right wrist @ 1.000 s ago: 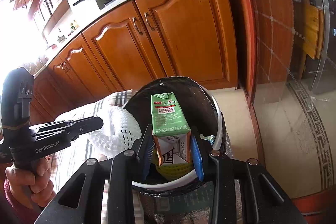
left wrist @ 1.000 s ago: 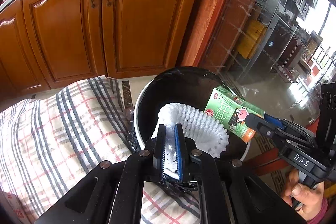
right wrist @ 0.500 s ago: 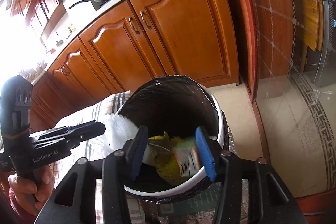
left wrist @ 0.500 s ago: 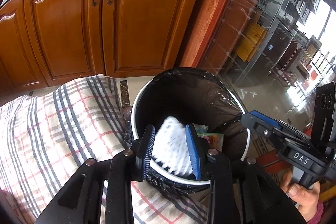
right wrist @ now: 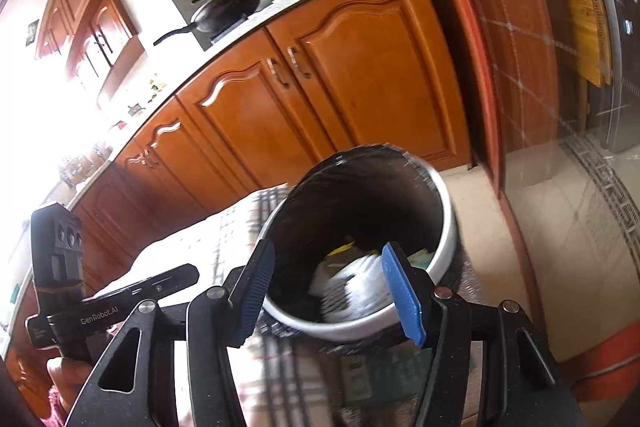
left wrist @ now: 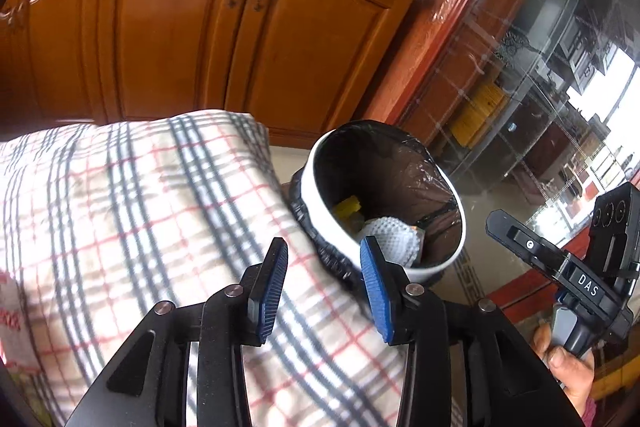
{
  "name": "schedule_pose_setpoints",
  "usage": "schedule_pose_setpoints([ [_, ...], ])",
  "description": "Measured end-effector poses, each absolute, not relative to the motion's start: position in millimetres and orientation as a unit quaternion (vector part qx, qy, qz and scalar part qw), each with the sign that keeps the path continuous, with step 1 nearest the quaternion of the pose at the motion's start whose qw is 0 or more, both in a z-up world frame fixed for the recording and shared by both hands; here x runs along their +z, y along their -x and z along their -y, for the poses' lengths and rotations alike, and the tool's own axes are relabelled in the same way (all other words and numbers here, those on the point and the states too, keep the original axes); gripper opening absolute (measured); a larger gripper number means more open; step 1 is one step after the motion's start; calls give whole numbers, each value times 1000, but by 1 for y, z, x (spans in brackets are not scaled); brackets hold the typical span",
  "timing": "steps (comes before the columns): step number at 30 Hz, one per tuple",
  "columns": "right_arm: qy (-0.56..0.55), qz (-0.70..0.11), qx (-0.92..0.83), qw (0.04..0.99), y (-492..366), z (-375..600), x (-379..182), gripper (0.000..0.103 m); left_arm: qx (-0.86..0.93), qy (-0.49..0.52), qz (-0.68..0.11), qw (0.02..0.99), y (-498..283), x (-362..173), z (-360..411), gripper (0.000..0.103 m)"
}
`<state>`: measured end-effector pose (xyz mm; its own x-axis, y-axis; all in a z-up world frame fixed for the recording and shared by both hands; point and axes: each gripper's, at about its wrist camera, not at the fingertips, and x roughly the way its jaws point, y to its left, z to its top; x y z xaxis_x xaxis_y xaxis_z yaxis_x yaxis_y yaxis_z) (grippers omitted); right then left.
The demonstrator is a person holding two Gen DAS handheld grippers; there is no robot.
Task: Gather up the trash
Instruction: 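Move both open grippers from the bin back over the table, then grasp the yellow-green snack pouch with the left gripper while the right grasps the red carton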
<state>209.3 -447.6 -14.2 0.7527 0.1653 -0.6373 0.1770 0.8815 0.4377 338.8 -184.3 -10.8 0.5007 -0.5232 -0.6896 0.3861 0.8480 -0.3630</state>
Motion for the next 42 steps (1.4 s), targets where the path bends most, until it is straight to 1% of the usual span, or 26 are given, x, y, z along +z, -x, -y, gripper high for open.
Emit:
schedule_pose_setpoints([
  [5, -247, -350, 19, 903, -200, 420, -14, 65, -236, 88, -411, 876, -302, -10, 144, 38],
  [9, -247, -348, 38, 903, -196, 397, -13, 71, -213, 98, -406, 883, -271, -11, 108, 42],
  [13, -239, -351, 58, 904, -190, 369, -14, 74, -194, 112, -408, 885, -243, -14, 75, 43],
  [19, -234, -363, 90, 898, -187, 332, -20, 74, -167, 131, -409, 888, -211, -9, 39, 43],
  [32, -209, -389, 159, 883, -195, 258, -22, 74, -80, 167, -384, 905, -159, 6, -46, 43],
  [35, -205, -389, 171, 881, -199, 247, -19, 74, -53, 179, -387, 903, -160, 6, -68, 45],
  [42, -193, -391, 194, 879, -211, 222, -14, 74, -36, 219, -416, 882, -180, -13, -97, 44],
])
